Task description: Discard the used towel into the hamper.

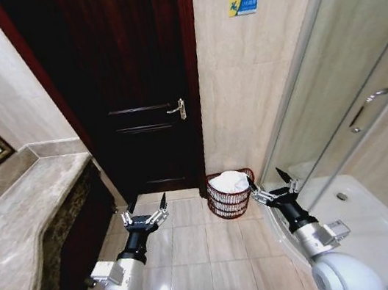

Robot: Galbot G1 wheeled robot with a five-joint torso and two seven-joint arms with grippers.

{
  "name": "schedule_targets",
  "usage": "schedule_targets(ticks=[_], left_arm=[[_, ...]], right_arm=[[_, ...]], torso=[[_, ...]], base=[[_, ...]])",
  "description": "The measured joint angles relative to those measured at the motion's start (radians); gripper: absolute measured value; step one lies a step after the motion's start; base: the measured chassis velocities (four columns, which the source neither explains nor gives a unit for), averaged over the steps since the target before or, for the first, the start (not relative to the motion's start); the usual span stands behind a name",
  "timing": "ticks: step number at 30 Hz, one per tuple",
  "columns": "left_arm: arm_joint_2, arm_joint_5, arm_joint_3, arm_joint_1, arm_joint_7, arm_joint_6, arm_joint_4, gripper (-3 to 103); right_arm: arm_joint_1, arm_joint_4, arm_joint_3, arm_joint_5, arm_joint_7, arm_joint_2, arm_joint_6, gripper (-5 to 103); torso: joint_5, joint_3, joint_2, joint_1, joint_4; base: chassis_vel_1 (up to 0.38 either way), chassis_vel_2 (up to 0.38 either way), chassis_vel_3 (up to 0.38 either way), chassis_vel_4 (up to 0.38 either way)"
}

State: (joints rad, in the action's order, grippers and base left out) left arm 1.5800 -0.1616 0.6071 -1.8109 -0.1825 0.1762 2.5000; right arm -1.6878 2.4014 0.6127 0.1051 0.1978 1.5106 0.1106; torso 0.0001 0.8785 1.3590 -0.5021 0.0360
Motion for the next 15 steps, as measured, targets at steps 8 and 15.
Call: schedule_targets(ticks=[8,15], left_arm=[[0.0,0.0,0.0,0.0,0.0,0.0,0.0,97],[0.0,0.0,0.0,0.0,0.0,0.0,0.0,97]], right_arm=[[0.0,0.0,0.0,0.0,0.0,0.0,0.0,100],[0.0,0.0,0.0,0.0,0.0,0.0,0.0,100]], torso=[[-0.0001,0.0,0.0,0.0,0.0003],[-0.0002,0.0,0.0,0.0,0.0003]], base=[[0.167,-0.173,-0.17,0.169],[0.175,-0.17,-0.17,0.18]])
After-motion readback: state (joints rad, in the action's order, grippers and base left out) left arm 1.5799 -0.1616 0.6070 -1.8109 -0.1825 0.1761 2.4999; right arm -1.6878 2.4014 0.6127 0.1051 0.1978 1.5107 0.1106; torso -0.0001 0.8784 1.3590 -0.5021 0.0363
